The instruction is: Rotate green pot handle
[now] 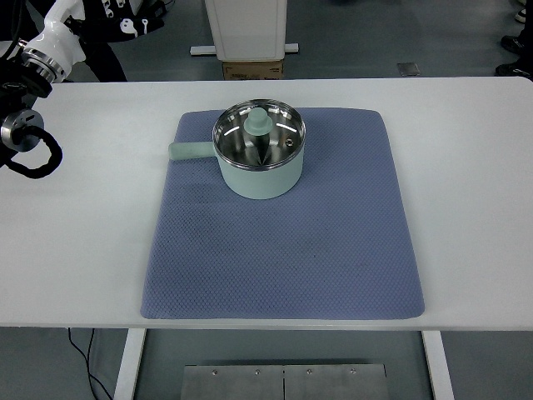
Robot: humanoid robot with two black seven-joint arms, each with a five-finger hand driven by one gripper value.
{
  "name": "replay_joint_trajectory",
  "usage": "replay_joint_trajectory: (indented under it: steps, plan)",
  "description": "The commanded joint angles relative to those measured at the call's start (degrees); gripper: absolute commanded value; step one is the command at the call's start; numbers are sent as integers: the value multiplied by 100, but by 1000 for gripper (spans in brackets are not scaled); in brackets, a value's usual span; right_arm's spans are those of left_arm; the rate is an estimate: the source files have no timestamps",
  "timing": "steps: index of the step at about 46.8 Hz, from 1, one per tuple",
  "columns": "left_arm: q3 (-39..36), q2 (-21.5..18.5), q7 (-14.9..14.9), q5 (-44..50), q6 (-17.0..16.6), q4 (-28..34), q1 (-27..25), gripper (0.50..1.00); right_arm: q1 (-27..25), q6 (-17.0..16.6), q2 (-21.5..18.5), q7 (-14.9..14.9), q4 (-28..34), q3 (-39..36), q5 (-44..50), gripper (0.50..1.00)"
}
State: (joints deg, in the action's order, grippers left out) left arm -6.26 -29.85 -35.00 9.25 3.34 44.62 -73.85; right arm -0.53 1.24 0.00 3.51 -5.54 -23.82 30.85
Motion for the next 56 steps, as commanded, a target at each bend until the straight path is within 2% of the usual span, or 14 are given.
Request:
replay_joint_trajectory:
  steps: [1,10,26,35,44,48,56]
  plan:
    - [28,190,0,384,-18,-242,177,1000,1,-1,0,1,0,0,0,1000]
    - [607,427,0,473,-18,-585,625,1000,1,-1,0,1,0,0,0,1000]
    - [2022,1288,0,490,-27,-1192,1460,1000,1,-9,0,1,0,0,0,1000]
    - [2682,1851,0,482,-18,-1781,1900,1000,1,-1,0,1,0,0,0,1000]
    - [2770,2027,2,482,26,-1816,2138,1000,1,-1,0,1,0,0,0,1000]
    - [2779,2115,116,482,79,-1860,2146,1000,1,-1,0,1,0,0,0,1000]
    - [2814,2414,134,473,369,-2176,2138,1000,1,-9,0,1,0,0,0,1000]
